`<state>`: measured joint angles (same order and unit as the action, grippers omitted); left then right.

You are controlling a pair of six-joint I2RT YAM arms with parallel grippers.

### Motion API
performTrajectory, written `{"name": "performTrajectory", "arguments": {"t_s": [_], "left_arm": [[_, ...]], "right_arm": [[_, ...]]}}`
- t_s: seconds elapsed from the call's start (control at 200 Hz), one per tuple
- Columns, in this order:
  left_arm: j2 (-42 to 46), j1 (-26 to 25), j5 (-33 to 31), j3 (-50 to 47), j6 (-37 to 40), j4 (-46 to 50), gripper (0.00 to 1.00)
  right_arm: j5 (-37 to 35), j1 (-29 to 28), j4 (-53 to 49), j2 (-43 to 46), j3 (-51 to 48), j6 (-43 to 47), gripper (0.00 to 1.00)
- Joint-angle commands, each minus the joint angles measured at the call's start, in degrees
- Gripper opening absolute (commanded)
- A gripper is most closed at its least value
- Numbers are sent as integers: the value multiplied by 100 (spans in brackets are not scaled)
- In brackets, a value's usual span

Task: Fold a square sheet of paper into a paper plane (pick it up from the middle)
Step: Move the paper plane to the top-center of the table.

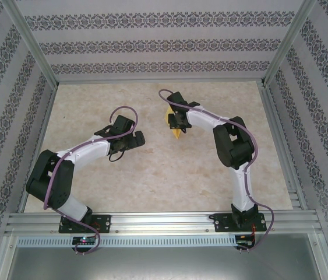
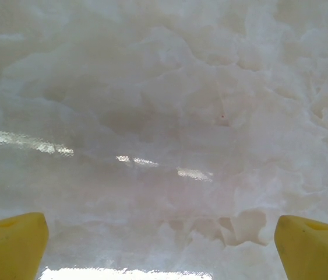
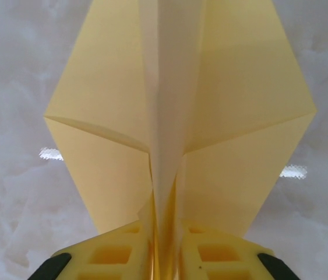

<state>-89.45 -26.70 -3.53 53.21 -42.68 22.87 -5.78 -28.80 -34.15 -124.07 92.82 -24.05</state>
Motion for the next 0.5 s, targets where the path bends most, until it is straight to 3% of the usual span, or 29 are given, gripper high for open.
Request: {"name": "performTrajectory", "arguments": {"t_s": [0.0, 0.19, 0.395, 0.495], "left_arm": [[59, 74, -104, 398, 350, 282, 100], [137, 328, -276, 929, 664, 499, 100], [606, 956, -601, 1210, 1101, 681, 100], [912, 1271, -809, 1072, 1389, 614, 100]], "right_arm": [[85, 41, -326, -101, 290, -34, 21], [108, 50, -655, 356, 502, -74, 30], [-260, 134, -461, 1674, -16, -72, 65], [-814, 244, -77, 2494, -643, 45, 80]]}}
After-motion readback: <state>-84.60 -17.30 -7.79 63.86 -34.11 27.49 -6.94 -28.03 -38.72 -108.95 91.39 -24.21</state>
